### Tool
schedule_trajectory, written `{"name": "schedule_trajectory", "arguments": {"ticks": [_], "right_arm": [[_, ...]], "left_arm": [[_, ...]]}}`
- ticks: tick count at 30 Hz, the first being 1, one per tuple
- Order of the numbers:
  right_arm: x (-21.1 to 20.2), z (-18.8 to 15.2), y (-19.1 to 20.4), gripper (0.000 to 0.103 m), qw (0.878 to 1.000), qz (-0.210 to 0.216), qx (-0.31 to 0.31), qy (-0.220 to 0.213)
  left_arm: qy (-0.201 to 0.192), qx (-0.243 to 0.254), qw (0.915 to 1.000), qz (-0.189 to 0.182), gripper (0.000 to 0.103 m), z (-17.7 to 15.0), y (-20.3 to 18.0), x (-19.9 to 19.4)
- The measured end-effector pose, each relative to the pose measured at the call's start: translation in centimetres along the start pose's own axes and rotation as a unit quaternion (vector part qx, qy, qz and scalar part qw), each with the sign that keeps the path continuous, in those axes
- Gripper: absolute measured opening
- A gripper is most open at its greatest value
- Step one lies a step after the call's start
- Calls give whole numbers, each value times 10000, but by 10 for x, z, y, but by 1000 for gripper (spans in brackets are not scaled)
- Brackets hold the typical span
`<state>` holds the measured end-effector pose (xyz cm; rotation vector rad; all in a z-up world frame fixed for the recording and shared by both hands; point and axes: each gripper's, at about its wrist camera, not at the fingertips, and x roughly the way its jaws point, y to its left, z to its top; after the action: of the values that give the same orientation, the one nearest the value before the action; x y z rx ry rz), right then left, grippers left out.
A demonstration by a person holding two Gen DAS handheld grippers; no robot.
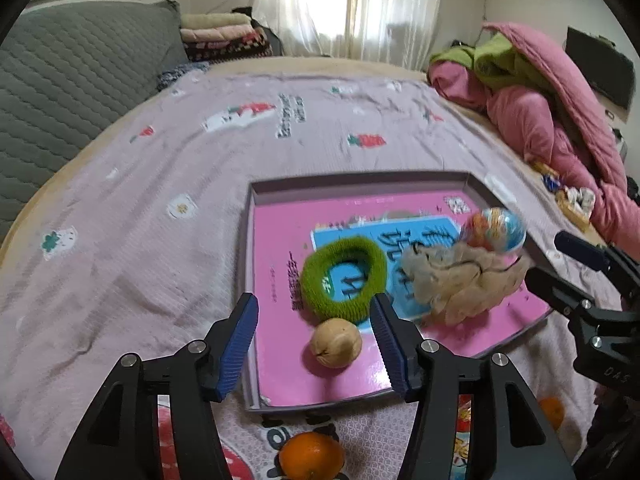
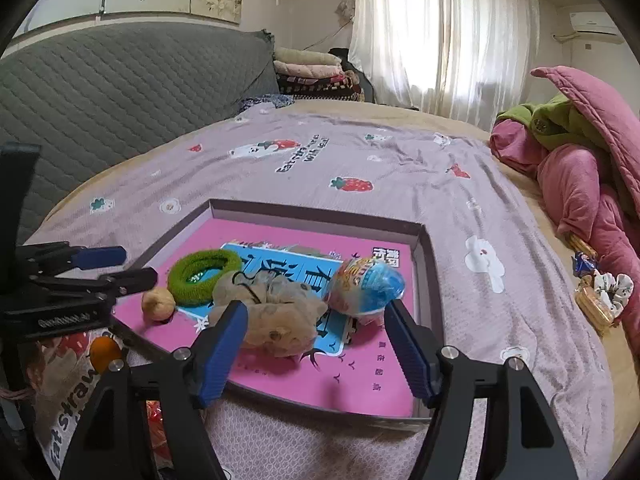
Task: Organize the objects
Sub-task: 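Withdraw both grippers from the tray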
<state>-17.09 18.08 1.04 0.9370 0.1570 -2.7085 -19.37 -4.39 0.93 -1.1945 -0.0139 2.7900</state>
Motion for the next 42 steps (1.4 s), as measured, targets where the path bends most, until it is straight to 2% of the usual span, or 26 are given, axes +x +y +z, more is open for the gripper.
{"name": "schedule_trajectory", "arguments": {"ticks": [3,5,13,16,33,42], "right_arm": [[-10,4,0,73,9999,-23,-10,-126],[-16,7,0,77,9998,-20,5,-191],[-49,1,-2,82,9993,-96,61,-352],[-61,-5,-3,83,9993,-100,94,-348],[-123,-49,-1,83,9993,-156,157,-290],[-140,-66,-2,83,9995,-248,103,-171]], "left_arm": [[-130,-64,9999,6,63,3,0,-14],[-238,-42,9997,37,70,3,-4,-25],[-541,128,9984,133,73,-12,-27,-61],[-499,109,9987,32,74,-23,-30,-70],[-396,292,9988,52,74,-78,-51,-122],[-260,325,9991,-18,74,-106,-60,-148]]}}
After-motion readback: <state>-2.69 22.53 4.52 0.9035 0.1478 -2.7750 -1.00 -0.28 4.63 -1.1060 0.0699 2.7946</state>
